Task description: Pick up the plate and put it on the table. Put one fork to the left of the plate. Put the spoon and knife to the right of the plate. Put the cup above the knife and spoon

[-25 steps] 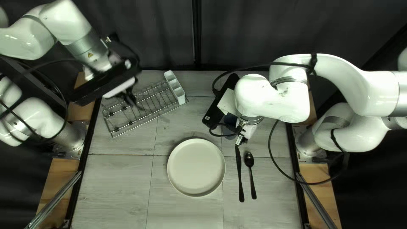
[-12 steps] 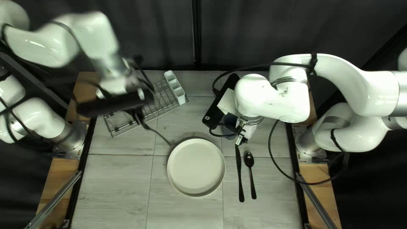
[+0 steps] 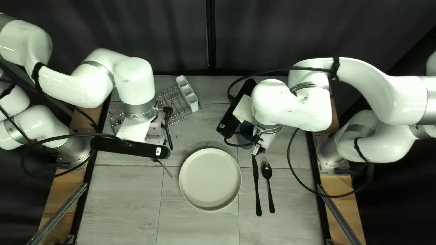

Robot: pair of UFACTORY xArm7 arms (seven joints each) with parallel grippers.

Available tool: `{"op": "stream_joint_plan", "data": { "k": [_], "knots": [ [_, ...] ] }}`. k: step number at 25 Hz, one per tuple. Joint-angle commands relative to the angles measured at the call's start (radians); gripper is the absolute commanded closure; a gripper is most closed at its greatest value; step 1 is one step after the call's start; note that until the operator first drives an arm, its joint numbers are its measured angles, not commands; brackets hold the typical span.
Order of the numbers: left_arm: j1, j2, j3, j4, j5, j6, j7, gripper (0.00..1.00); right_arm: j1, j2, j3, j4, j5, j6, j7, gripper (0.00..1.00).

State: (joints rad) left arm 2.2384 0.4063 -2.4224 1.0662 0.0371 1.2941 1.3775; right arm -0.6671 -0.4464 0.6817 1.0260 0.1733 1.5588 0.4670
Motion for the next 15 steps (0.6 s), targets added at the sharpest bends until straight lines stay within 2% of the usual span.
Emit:
{"op": "stream_joint_plan", "data": {
  "k": [1,4,6,10,12,15],
  "knots": [
    [0.076,0.091,-0.104,-0.082,0.121,-0.083,-0.140,1.00,0.000,0.000,0.000,0.000,0.000,0.000,0.000,0.00],
    [0.112,0.129,-0.164,-0.085,0.180,-0.073,-0.211,1.00,0.000,0.000,0.000,0.000,0.000,0.000,0.000,0.00],
    [0.127,0.140,-0.183,-0.049,0.206,-0.040,-0.217,1.00,0.000,0.000,0.000,0.000,0.000,0.000,0.000,0.00],
    [0.139,0.155,-0.186,0.002,0.241,-0.002,-0.179,1.00,0.000,0.000,0.000,0.000,0.000,0.000,0.000,0.00],
    [0.158,0.205,-0.194,-0.027,0.273,0.001,-0.160,1.00,0.000,0.000,0.000,0.000,0.000,0.000,0.000,0.00],
    [0.161,0.212,-0.196,-0.033,0.277,-0.001,-0.159,1.00,0.000,0.000,0.000,0.000,0.000,0.000,0.000,0.00]
  ]
}}
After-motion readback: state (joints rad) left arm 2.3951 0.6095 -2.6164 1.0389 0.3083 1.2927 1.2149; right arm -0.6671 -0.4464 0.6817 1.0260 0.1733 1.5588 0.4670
